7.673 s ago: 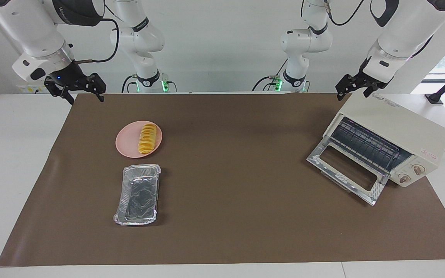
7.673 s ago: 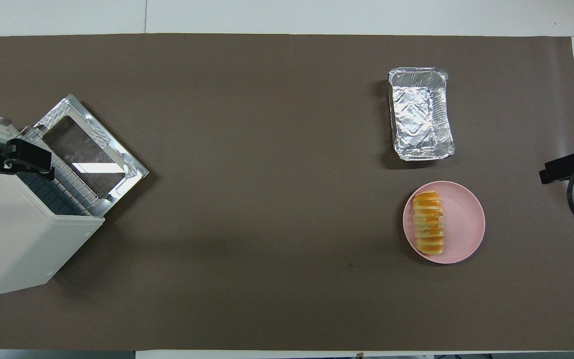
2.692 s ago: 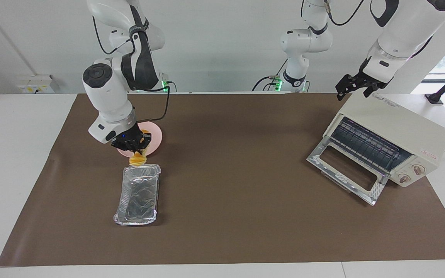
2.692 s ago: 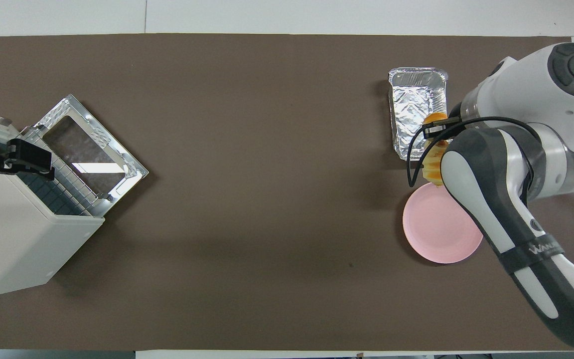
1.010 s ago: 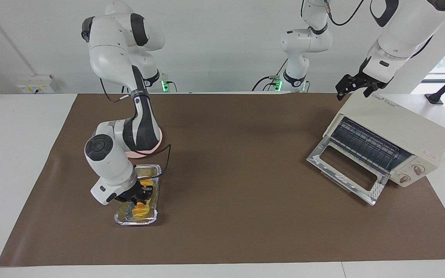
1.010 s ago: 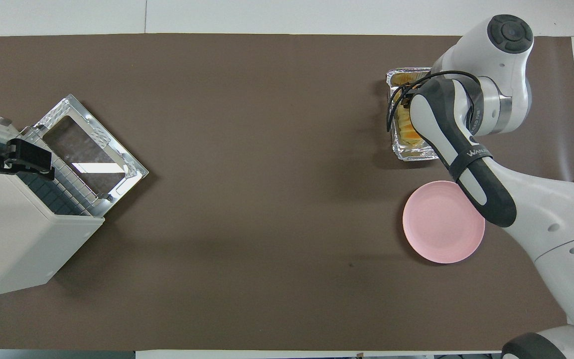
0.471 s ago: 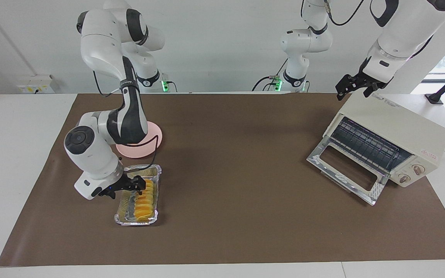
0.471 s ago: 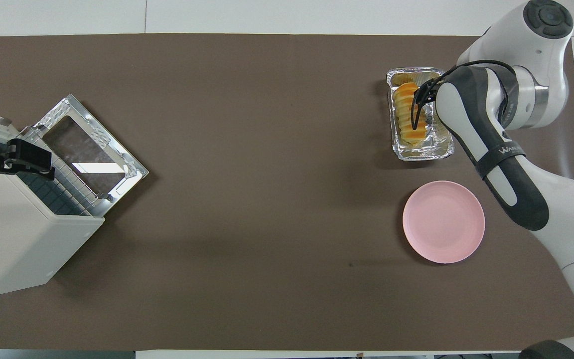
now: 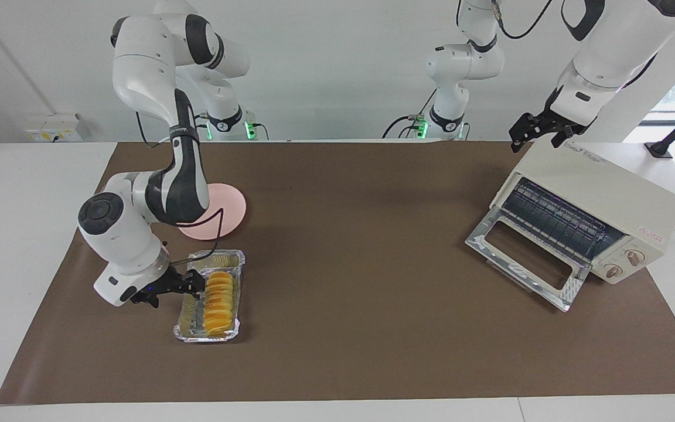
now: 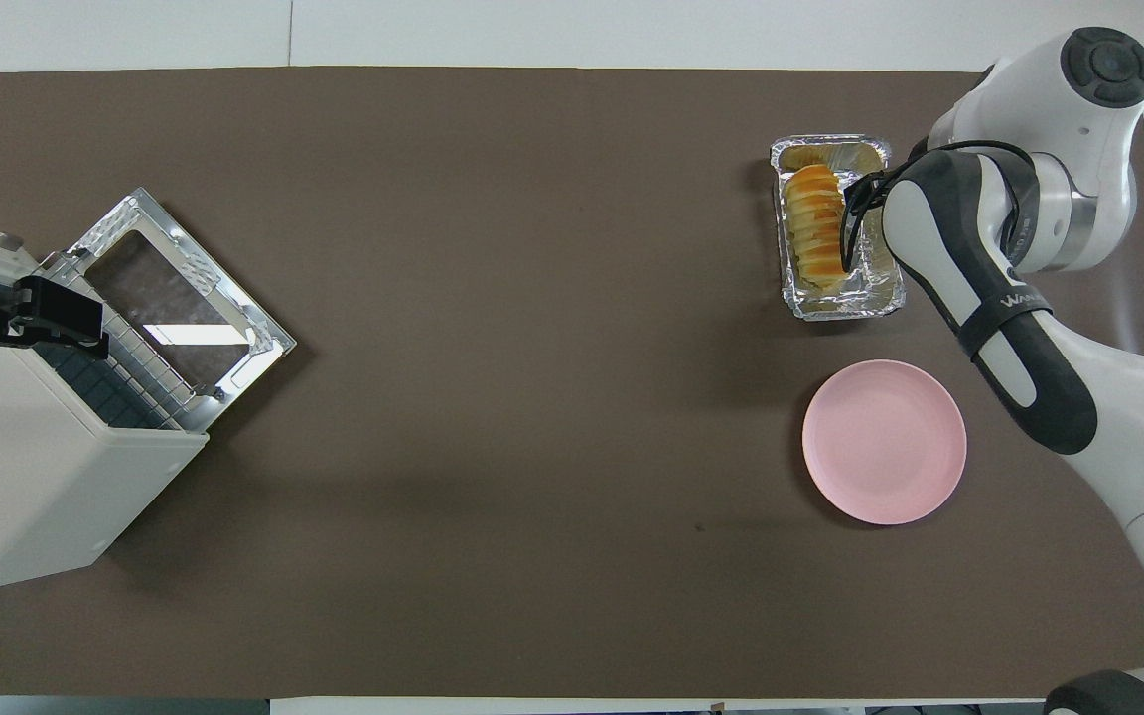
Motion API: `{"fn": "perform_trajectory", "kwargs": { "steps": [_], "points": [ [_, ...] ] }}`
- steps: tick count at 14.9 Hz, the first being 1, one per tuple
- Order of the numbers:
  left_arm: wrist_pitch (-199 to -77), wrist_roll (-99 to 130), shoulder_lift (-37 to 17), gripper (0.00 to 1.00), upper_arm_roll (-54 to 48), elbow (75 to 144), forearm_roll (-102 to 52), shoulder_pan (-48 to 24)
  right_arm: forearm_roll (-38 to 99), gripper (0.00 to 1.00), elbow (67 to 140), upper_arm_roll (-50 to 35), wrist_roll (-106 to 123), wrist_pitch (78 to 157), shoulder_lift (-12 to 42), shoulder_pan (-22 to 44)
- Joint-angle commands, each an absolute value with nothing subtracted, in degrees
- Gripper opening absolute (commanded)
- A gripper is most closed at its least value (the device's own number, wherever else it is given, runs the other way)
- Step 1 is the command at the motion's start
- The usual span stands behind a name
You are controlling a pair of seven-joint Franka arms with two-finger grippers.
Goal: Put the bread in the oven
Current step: 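Lower the bread into the foil tray and open the right gripper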
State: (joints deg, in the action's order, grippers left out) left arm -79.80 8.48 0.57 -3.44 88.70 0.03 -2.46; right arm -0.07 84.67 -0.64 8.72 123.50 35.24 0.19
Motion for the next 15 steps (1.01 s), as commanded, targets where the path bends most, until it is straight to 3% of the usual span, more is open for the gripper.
{"fn": "perform_trajectory", "kwargs": {
  "steps": [1, 2, 3, 4, 15],
  "points": [
    [-80.9, 8.3, 2.4, 1.00, -3.3, 90.9, -1.1, -2.0, -0.9, 0.86, 87.6, -0.7, 9.7, 125.8, 33.8, 0.1],
    [-80.9, 8.3, 2.4, 1.00, -3.3, 90.9, -1.1, -2.0, -0.9, 0.63, 88.1, -0.7, 9.7, 125.8, 33.8, 0.1],
    [-80.9, 8.3, 2.4, 1.00, -3.3, 90.9, -1.1, -2.0, -0.9, 0.18, 88.2, -0.7, 9.7, 125.8, 33.7, 0.1],
    [-80.9, 8.3, 2.4, 1.00, -3.3, 90.9, -1.1, -2.0, -0.9, 0.00, 88.2, -0.8, 9.6, 125.7, 33.7, 0.2],
    [-80.9, 8.3, 2.4, 1.00, -3.3, 90.9, -1.1, -2.0, -0.4, 0.00, 87.1, -1.0, 9.6, 123.5, 33.7, 0.2]
  ]
}}
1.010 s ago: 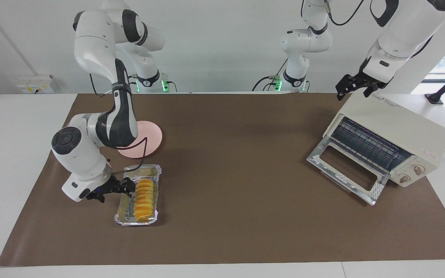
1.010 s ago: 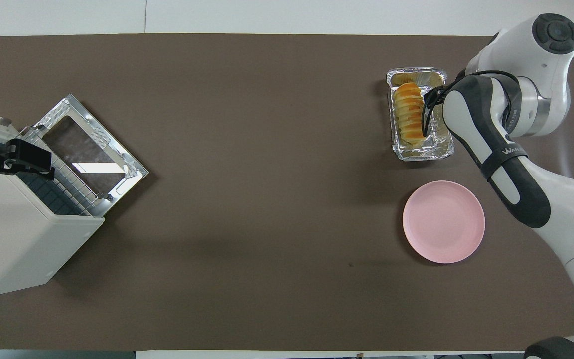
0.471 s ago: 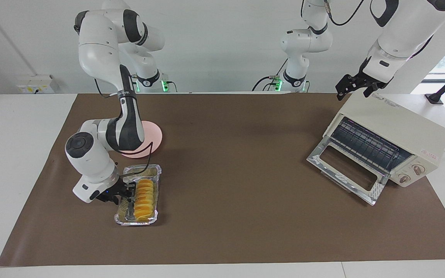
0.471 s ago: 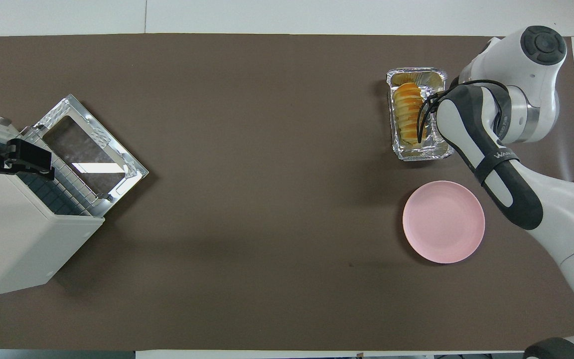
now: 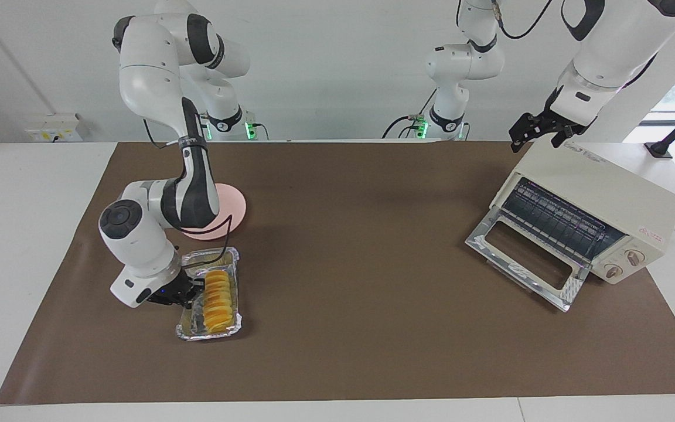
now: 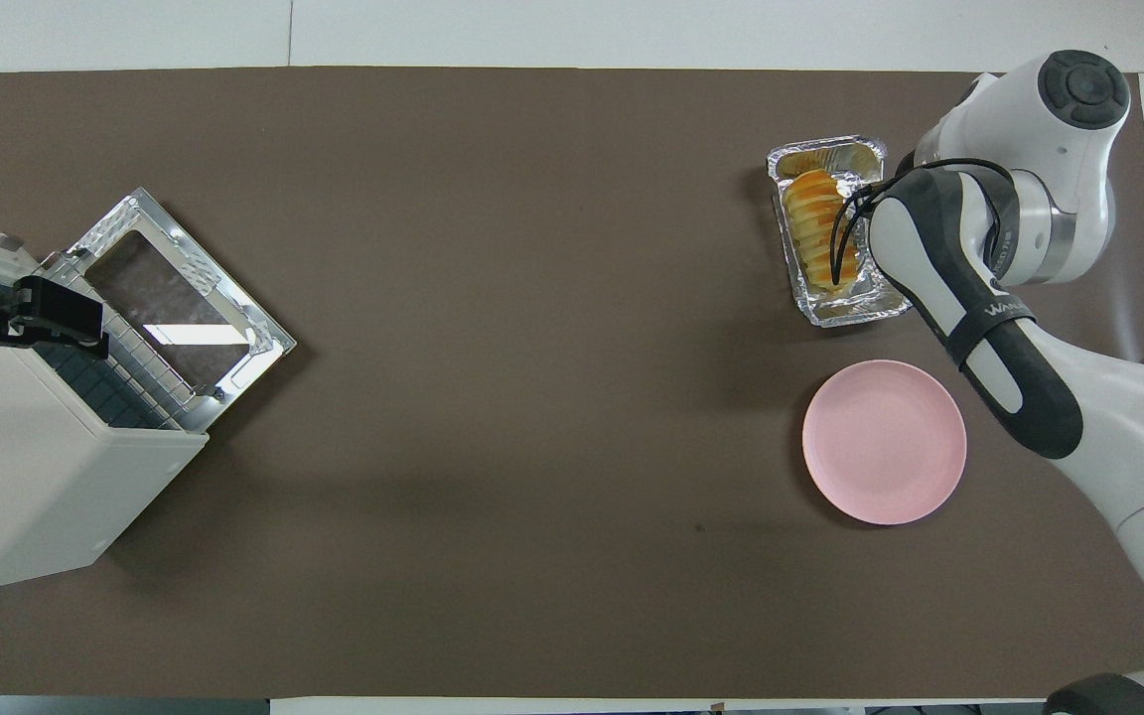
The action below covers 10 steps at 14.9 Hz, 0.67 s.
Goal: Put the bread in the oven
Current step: 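Lower the bread into the foil tray and open the right gripper, then slide the foil tray with the right gripper toward the toaster oven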
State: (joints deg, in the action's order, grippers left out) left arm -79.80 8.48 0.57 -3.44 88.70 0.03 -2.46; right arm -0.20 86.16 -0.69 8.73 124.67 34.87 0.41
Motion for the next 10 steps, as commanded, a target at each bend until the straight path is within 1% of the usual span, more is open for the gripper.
{"fn": "perform_trajectory", "kwargs": {
  "steps": [1, 4, 6, 8, 10],
  "points": [
    [-80.9, 8.3, 2.4, 1.00, -3.3, 90.9, -1.1, -2.0, -0.2, 0.00, 85.8, -1.1, 9.5, 121.7, 33.6, 0.1],
    [-80.9, 8.3, 2.4, 1.00, -3.3, 90.9, -1.1, -2.0, 1.4, 0.00, 79.0, -1.5, 8.4, 111.1, 33.3, 0.6],
    [-80.9, 8.3, 2.4, 1.00, -3.3, 90.9, -1.1, -2.0, 6.0, 0.00, 75.9, -1.5, 6.3, 105.4, 33.3, 1.6],
    [-80.9, 8.3, 2.4, 1.00, -3.3, 90.9, -1.1, -2.0, 6.6, 0.00, 72.4, -1.5, 3.8, 101.6, 33.2, 3.7],
    [-80.9, 8.3, 2.4, 1.00, -3.3, 90.9, -1.1, -2.0, 7.2, 0.00, 71.7, -1.7, -3.8, 99.7, 32.4, 7.4]
  ]
}}
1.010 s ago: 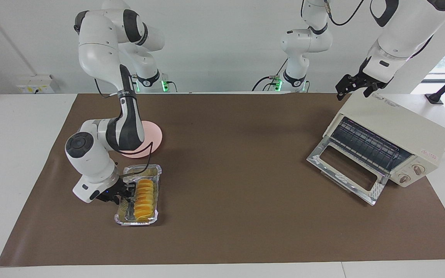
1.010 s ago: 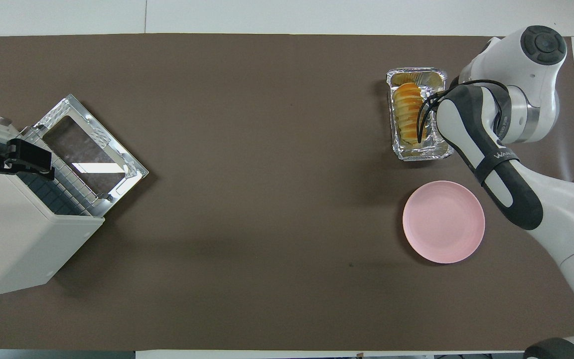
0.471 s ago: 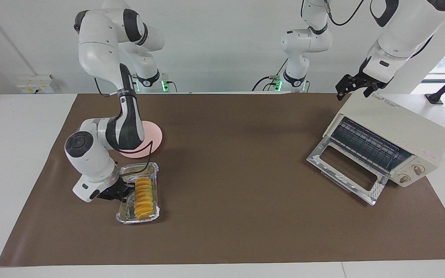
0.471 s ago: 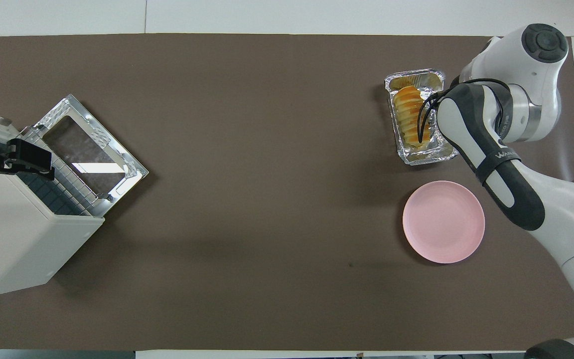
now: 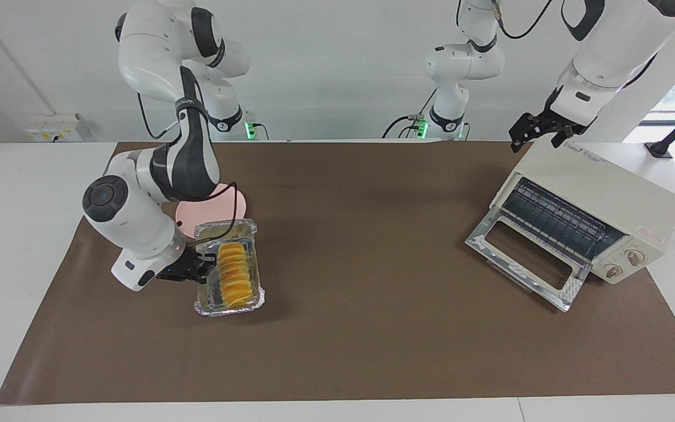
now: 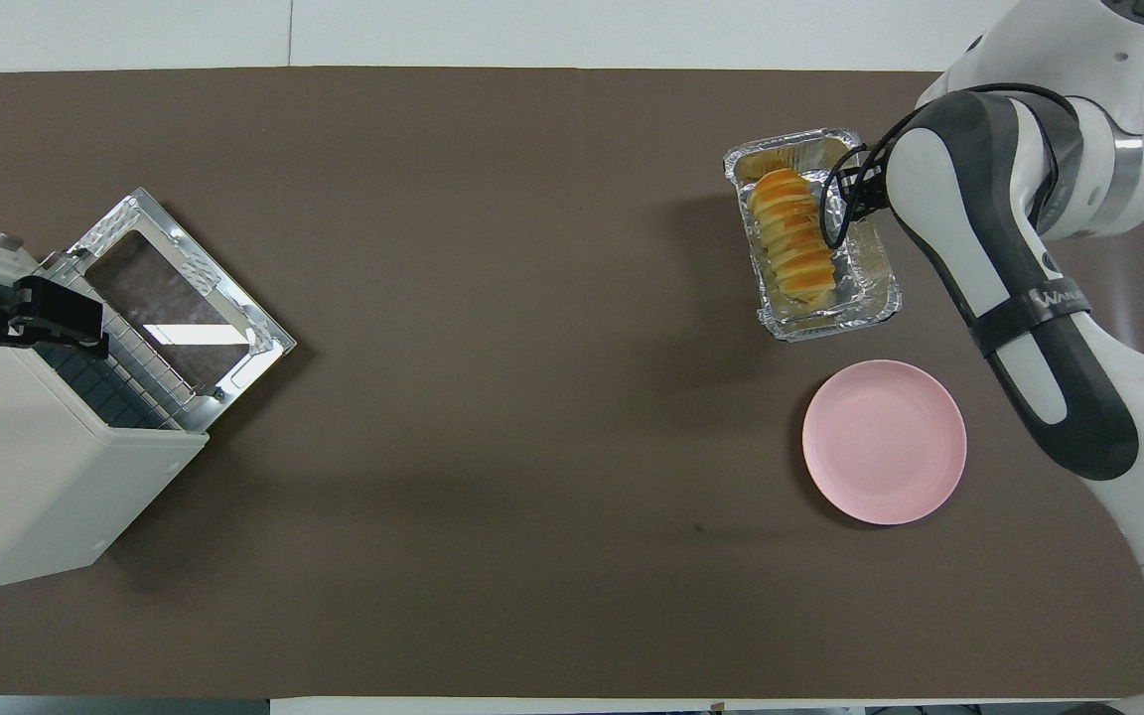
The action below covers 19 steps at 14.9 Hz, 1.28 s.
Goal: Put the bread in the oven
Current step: 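Slide the foil tray with the right gripper toward the toaster oven, then release the foil tray and withdraw the right gripper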
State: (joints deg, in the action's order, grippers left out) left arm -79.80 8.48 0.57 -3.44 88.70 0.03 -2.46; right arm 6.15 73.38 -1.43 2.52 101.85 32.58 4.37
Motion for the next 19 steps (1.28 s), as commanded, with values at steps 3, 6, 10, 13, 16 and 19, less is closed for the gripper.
{"fn": "perform_trajectory", "kwargs": {
  "steps": [3, 6, 10, 13, 16, 19],
  "points": [
    [-80.9, 8.3, 2.4, 1.00, -3.3, 90.9, -1.1, -2.0, 7.4, 0.00, 71.7, -1.5, -16.0, 100.4, 32.0, 15.7],
    [-80.9, 8.3, 2.4, 1.00, -3.3, 90.9, -1.1, -2.0, 7.5, 0.00, 73.5, -1.5, -22.0, 104.2, 31.9, 22.2],
    [-80.9, 8.3, 2.4, 1.00, -3.3, 90.9, -1.1, -2.0, 7.6, 0.00, 80.6, -1.5, -24.3, 113.6, 31.6, 27.1],
    [-80.9, 8.3, 2.4, 1.00, -3.3, 90.9, -1.1, -2.0, 7.7, 0.00, 88.7, -1.5, -28.3, 122.4, 30.5, 30.4],
    [-80.9, 8.3, 2.4, 1.00, -3.3, 90.8, -1.1, -2.0, 8.8, 0.00, 94.6, -1.6, -29.1, 128.6, 28.9, 30.7],
    [-80.9, 8.3, 2.4, 1.00, -3.3, 90.9, -1.1, -2.0, 9.7, 0.00, 95.5, -1.6, -29.4, 129.2, 28.6, 30.6]
  ]
}}
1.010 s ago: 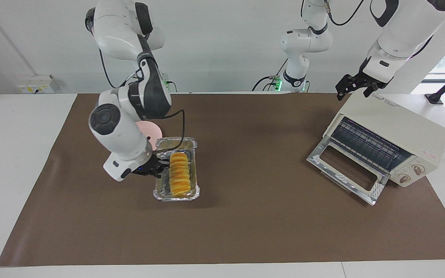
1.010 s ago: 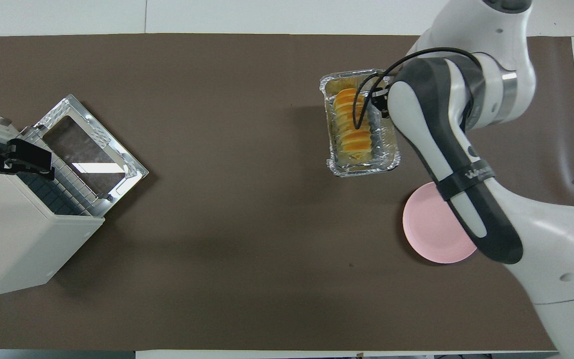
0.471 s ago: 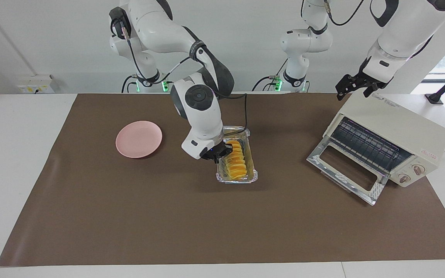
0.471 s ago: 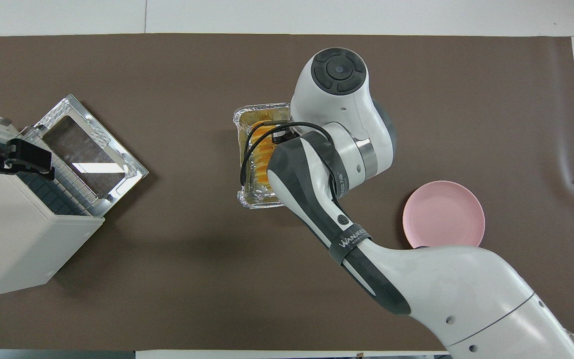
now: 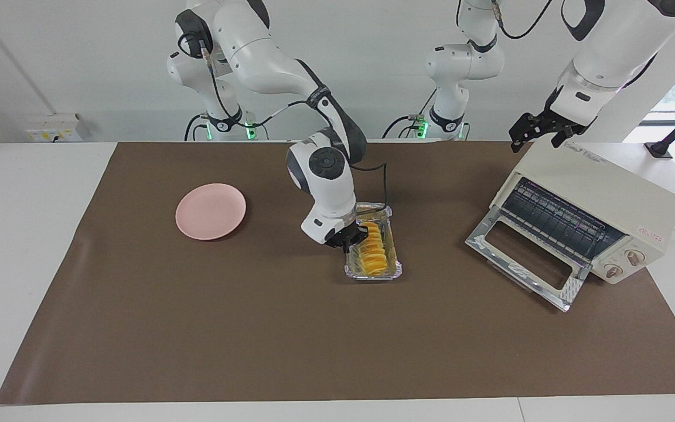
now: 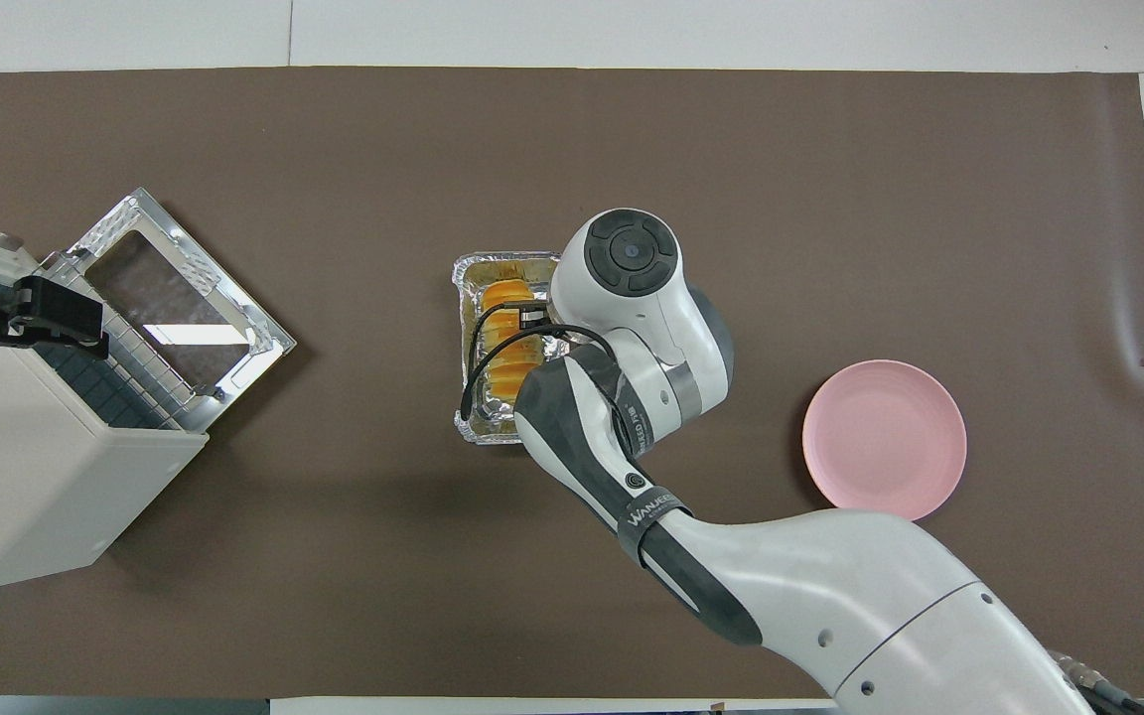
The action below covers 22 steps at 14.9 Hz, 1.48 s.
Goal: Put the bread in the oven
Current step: 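Release the foil tray and withdraw the right gripper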
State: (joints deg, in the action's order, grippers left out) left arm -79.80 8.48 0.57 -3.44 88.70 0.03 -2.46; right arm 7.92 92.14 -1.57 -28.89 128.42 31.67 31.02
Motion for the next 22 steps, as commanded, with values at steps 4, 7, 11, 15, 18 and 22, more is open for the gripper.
{"fn": "perform_trajectory", "kwargs": {
  "steps": [4, 7, 11, 15, 18, 22],
  "points": [
    [-80.9, 8.3, 2.4, 1.00, -3.3, 90.9, -1.1, -2.0, 11.2, 1.00, 94.9, -1.5, -34.4, 128.6, 28.7, 30.5],
    [-80.9, 8.3, 2.4, 1.00, -3.3, 90.9, -1.1, -2.1, 11.2, 1.00, 93.6, -1.6, -39.1, 128.1, 28.7, 30.8],
    [-80.9, 8.3, 2.4, 1.00, -3.3, 90.9, -1.1, -2.0, 11.2, 1.00, 90.6, -1.0, -39.1, 122.6, 26.7, 28.9],
    [-81.8, 8.0, 2.3, 1.00, -3.6, 90.7, -1.3, -2.5, 11.2, 1.00, 91.1, -1.0, -37.5, 120.0, 22.6, 24.0],
    [-86.1, 7.8, 2.0, 1.00, -4.3, 90.8, -1.4, -3.4, 11.0, 1.00, 91.3, -0.8, -27.4, 115.6, 19.1, 18.4],
    [-87.2, 7.9, 2.1, 1.00, -5.4, 90.6, -1.1, -7.1, 10.9, 1.00, 91.5, -0.8, -10.8, 109.8, 15.5, 8.6]
  ]
}}
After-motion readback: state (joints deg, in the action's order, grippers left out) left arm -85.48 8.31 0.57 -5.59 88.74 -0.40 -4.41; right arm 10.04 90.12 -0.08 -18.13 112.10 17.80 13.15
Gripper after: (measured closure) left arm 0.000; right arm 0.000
